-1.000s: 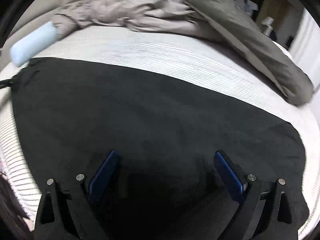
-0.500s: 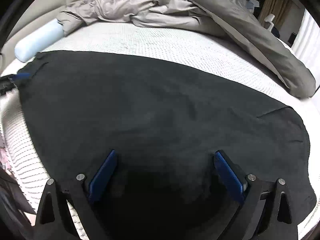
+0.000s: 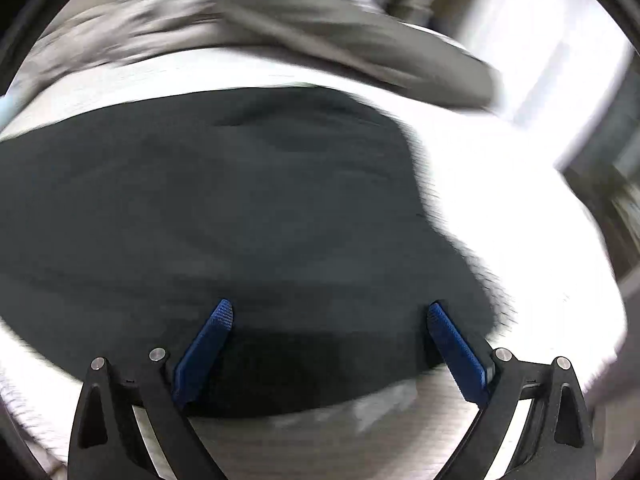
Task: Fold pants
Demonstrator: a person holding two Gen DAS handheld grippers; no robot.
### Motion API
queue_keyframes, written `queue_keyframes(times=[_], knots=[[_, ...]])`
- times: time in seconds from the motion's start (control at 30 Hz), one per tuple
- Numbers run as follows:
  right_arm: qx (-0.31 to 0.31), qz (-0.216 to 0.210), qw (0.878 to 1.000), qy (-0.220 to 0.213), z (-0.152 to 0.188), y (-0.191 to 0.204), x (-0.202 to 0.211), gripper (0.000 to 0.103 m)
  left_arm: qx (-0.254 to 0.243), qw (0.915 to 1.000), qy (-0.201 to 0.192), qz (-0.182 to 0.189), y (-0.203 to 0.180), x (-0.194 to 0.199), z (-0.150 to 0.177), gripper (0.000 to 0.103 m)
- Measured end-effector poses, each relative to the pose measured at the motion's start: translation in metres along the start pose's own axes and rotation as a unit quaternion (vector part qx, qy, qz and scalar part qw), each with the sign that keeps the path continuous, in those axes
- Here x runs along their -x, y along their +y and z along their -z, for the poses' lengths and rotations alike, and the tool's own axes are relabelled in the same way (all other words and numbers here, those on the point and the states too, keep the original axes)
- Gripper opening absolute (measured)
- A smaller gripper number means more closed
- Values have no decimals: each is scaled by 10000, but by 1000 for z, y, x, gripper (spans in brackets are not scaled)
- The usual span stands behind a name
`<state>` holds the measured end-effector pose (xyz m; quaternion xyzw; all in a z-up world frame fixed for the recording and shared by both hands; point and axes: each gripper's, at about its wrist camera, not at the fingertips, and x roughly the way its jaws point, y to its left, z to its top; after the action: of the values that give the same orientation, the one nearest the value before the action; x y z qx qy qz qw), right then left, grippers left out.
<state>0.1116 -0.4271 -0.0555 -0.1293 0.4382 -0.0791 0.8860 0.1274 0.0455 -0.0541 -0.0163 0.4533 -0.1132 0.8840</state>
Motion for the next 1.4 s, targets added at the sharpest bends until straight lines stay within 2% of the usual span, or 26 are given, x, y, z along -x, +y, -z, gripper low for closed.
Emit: queue_keyframes(times=[0.03,0.1,0.17,0.23,0.33,0.37,0.4,0.43,0.5,0.53,0.57,0.67,0.7,0.73,0.8,0.9,0.97,1.03,1.1,1.17,1.27,1.3,1.4], knots=[[-203,128,9997,60,3,-13,-4,99,27,10000,1,-30,4,-1,-4,67],[-597,-4,9982,63,4,-26,1,99,62,9998,-14,-177,2,3,-4,67],[-630,4,9978,-183,-3,-19,20,98,95,9996,-126,-227,-10,5,-10,67],[-593,-448,9957,-554,-12,-3,42,98,106,9999,-99,-64,-25,1,-17,67],[-187,-1077,9921,-617,-30,45,49,98,79,9999,-33,-79,-46,-16,-31,67],[47,-1193,9915,-522,-36,66,43,98,84,9999,-18,-60,-51,-22,-35,72],[234,-1225,9912,-440,-40,81,36,98,30,10000,26,-69,-55,-31,-40,77],[499,-1250,9904,-320,-43,100,24,98,-55,9998,84,-144,-58,-38,-42,78],[925,-1205,9883,-150,-41,114,2,98,-85,9997,191,-128,-56,-42,-44,79],[940,-1231,9878,-159,-52,103,-16,97,-74,9997,190,-122,-54,-40,-43,79],[809,-1255,9886,-175,-51,93,-18,97,-96,9995,226,-189,-50,-37,-40,79],[356,-465,9981,-200,-39,45,-18,97,22,9991,234,-361,-28,-25,-29,78],[208,-37,9996,-162,-33,28,-19,97,88,9990,205,-391,-21,-20,-27,78],[66,116,9998,-126,-30,18,-20,98,178,9986,175,-473,-14,-15,-24,79],[-511,-229,9984,-81,-26,-4,-19,98,403,9982,58,-450,3,-2,-21,78],[-665,-389,9967,-239,-27,-6,-5,98,974,9943,-254,-360,33,25,-17,78],[-815,-579,9945,-325,-26,-9,4,98,1362,9873,-596,-560,59,50,-8,78],[-1128,-952,9880,-456,-25,-12,16,98,1819,9768,-808,-794,86,68,5,78],[-1460,-1259,9796,-562,-21,-26,23,98,2281,9666,-858,-788,109,75,16,78],[-1813,-1558,9693,-572,-8,-39,31,98,2470,9621,-845,-790,120,76,20,77],[-2421,-2005,9486,-380,14,-53,34,98,2154,9688,-830,-897,110,74,15,77],[-2630,-2151,9401,-264,23,-57,31,98,2084,9705,-832,-883,106,72,13,77],[-2897,-2458,9250,-81,26,-70,19,98,1881,9756,-848,-751,84,66,6,77]])
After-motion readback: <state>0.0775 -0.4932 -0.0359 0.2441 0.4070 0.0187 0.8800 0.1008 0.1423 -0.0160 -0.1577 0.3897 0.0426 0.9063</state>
